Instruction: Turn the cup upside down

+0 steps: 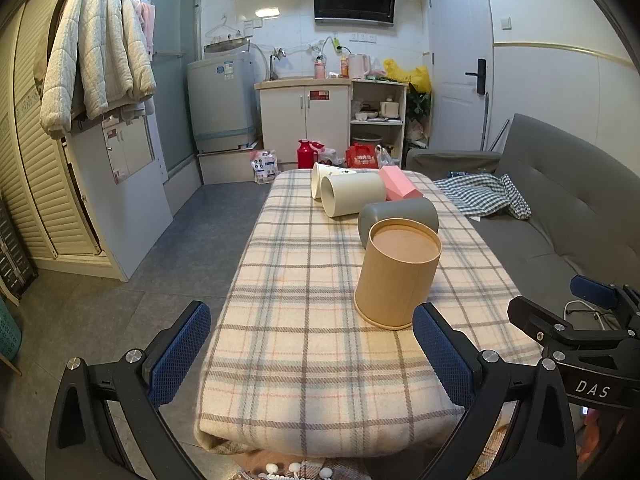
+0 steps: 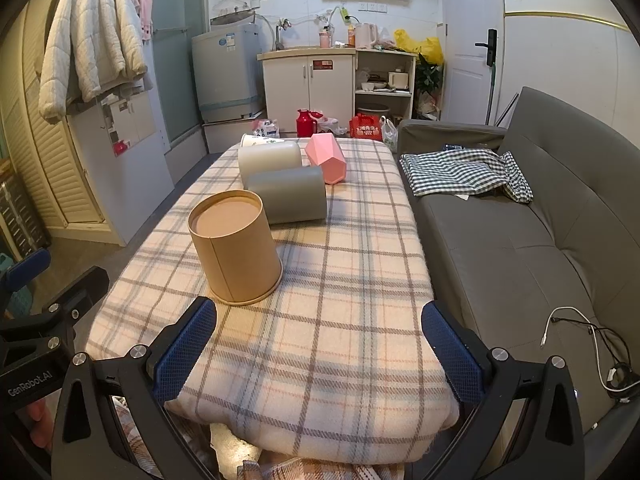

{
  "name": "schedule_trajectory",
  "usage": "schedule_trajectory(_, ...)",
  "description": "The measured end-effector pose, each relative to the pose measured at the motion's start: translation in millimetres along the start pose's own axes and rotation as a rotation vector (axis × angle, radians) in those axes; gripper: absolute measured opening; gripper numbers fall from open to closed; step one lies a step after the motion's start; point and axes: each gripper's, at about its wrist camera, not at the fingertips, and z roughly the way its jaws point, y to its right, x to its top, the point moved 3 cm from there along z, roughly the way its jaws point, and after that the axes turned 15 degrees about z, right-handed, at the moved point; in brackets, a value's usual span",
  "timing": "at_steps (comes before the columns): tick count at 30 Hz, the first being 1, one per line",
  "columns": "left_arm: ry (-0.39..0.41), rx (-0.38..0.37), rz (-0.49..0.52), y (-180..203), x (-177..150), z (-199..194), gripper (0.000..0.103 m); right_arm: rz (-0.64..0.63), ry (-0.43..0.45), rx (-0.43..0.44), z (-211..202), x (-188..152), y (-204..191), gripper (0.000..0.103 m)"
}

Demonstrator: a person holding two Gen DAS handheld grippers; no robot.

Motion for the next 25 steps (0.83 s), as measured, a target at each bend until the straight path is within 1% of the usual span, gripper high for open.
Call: schedule_trajectory(25, 0.0, 0.002, 0.005, 0.0, 0.7, -0.3, 0.103, 0.001, -0.006, -0.003, 0.9, -1.7, 1.3, 0.103)
